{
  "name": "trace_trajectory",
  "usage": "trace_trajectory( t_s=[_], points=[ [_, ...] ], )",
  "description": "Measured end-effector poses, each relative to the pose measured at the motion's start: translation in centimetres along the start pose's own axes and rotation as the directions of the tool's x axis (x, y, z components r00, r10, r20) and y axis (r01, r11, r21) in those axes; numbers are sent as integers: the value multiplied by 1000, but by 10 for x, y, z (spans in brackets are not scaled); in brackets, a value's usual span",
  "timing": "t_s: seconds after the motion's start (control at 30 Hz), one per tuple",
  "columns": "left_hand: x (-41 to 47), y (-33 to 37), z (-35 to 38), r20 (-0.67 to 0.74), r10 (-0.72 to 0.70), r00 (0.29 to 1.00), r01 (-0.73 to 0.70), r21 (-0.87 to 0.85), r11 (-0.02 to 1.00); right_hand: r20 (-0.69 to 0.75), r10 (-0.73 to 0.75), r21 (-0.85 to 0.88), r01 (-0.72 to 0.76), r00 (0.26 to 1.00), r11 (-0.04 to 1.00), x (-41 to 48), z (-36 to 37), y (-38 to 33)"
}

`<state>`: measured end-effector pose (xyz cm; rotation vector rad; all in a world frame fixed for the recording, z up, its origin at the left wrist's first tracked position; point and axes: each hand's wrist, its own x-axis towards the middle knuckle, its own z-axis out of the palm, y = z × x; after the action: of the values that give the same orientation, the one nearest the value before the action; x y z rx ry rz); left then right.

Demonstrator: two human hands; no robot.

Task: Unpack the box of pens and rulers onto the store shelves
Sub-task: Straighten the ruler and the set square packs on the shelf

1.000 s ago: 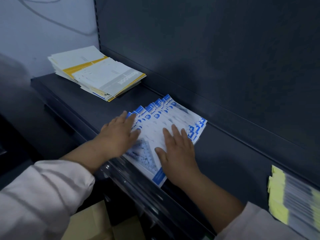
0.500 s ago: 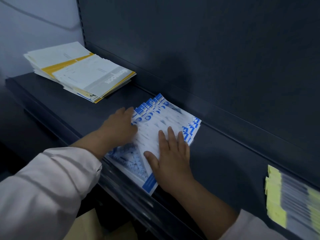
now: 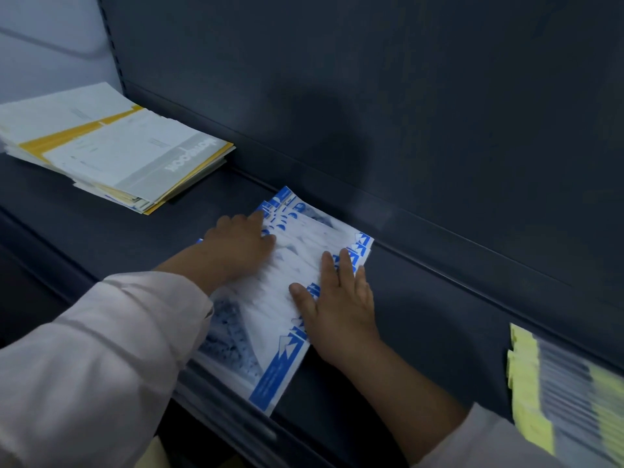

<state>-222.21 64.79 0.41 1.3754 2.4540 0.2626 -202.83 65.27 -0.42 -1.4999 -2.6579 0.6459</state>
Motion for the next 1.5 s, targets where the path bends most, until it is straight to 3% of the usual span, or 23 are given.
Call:
trace_trajectory(
  t_s=[0.13,0.33,0.53,0.7,0.8,0.97,1.07,1.17,1.3,1.5],
  points=[
    [7,10,-10,-85,-6,996,6,-4,1000,-74,68,-3,-69,995,998,14,-12,12],
    [48,27,-13,4,18,1000,-17,-120,993,-31,69,19,-68,997,997,37,-20,21],
    [46,30,-2,24,55,998,-56,27,998,0,39,15,-39,999,999,38,-19,22],
    [7,31,-19,-148,139,979,-114,169,979,-34,26,38,-24,999,999,17,-27,20],
    [-29,24,-19,-108,176,978,-142,268,953,-22,-35,85,36,999,996,-5,-22,15],
    [-78,10,2,3,102,995,-98,312,945,36,-98,138,92,995,986,-24,-7,-2],
    [-91,6,19,66,126,990,-138,224,965,62,-123,88,117,991,989,-26,1,-9],
    [-94,3,25,27,165,986,-167,187,968,67,-103,-1,103,992,995,-28,1,-8],
    [-102,3,23,-66,229,971,-208,232,950,19,-101,-70,102,995,992,-38,0,-2],
    [-112,5,29,5,228,974,-220,289,932,107,-107,-89,116,988,989,-42,0,4]
  ],
)
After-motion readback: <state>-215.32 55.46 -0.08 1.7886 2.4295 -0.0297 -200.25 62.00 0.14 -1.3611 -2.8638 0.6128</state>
